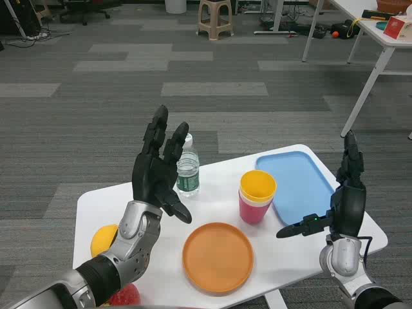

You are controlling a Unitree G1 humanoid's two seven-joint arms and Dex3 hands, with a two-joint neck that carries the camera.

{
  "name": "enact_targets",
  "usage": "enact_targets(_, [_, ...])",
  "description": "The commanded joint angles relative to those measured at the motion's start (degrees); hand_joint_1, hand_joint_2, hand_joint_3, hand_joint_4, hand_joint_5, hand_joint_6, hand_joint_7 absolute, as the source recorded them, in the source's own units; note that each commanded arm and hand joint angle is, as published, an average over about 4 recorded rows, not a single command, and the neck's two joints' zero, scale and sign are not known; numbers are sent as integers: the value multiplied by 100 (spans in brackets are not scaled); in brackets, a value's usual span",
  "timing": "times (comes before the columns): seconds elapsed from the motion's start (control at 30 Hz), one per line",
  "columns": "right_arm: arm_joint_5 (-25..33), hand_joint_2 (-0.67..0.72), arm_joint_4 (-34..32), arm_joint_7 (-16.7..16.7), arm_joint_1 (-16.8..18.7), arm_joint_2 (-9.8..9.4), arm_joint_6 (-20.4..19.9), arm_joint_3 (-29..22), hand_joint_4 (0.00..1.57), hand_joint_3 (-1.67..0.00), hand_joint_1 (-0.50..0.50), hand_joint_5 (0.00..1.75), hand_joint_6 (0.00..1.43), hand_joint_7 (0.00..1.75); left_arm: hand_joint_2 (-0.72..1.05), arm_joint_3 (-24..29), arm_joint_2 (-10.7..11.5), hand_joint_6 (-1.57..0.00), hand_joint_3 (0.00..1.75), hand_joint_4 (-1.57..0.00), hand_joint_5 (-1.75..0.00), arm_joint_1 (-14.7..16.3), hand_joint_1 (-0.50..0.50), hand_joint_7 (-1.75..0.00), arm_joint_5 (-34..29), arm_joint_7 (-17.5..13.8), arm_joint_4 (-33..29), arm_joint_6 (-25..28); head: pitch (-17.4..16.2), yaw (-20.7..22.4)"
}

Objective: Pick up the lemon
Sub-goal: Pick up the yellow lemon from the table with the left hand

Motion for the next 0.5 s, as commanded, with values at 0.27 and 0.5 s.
enact_targets(0.27, [54,34,-101,-12,-219,-116,-71,111,34,0,-17,0,0,0,-10,-400,-310,-21,9,0,-31,-688,50,-21,-153,682,1402,-57,991,-1139])
enact_targets(0.5, [54,34,-101,-12,-219,-114,-71,111,34,0,-19,0,0,0,-10,-400,-325,-24,9,0,-31,-686,50,-21,-153,680,1410,-57,914,-1096])
